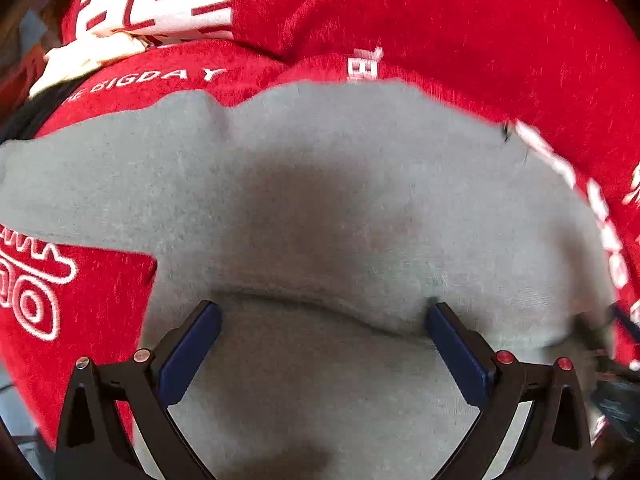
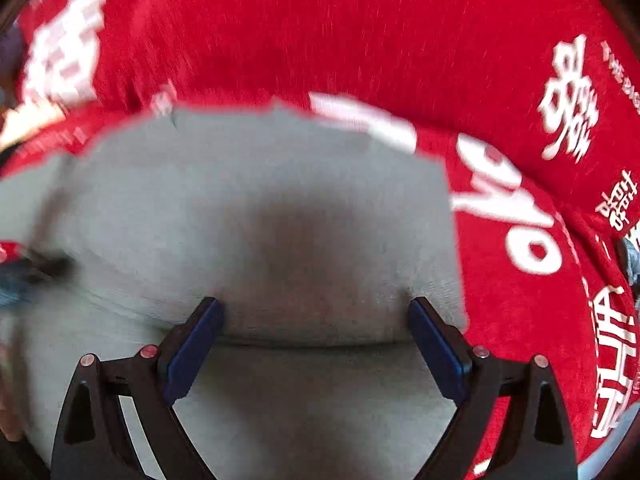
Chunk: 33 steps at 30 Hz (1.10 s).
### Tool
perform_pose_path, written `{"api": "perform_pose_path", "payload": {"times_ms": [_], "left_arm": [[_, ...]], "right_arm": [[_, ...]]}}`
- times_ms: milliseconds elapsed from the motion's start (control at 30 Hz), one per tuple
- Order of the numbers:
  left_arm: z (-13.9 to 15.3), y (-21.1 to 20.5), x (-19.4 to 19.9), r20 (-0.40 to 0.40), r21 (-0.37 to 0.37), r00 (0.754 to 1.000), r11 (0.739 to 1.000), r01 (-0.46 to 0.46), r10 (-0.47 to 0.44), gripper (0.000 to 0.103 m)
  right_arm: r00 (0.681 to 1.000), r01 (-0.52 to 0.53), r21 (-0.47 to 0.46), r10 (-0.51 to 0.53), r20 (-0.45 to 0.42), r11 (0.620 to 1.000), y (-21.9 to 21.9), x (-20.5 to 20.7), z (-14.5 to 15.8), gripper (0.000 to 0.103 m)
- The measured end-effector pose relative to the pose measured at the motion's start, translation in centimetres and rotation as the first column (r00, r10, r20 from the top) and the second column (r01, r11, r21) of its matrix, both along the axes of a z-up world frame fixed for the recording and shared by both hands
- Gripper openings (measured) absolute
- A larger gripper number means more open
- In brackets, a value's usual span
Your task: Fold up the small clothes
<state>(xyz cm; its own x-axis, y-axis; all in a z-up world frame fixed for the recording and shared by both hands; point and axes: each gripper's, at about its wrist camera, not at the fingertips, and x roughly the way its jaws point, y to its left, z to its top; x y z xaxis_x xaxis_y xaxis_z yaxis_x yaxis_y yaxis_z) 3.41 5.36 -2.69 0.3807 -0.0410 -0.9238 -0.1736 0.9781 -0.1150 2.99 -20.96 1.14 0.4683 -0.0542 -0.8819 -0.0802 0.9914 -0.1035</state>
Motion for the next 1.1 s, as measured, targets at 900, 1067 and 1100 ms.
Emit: {"api": "perform_pose_path", "payload": {"times_ms": [900,1067,1100], "left_arm": [[-0.3,2.7,-17.4,0.018,0.138,0.956,0.948,0.288,-0.293,0.103],[1.8,-2.0,-19.0,0.097,0.199,0.886,0.881,0.429,-0.453,0.103],[1.7,-3.3,-19.1,0.098,0.198,0.859,0.856,0.477,-0.502,0.103]], "right_arm": [[0.971,-0.237,-0.073,0.235,-0.035,0.969,-6.3,-23.6,-0.9,0.102],[0.887,-0.435,-0.104,0.445,0.122,0.894,-0.3,-24.6,2.7,0.102],[0.859,-0.488,-0.099,0.497,0.121,0.867,1.4,-24.5,2.5,0.102]]}}
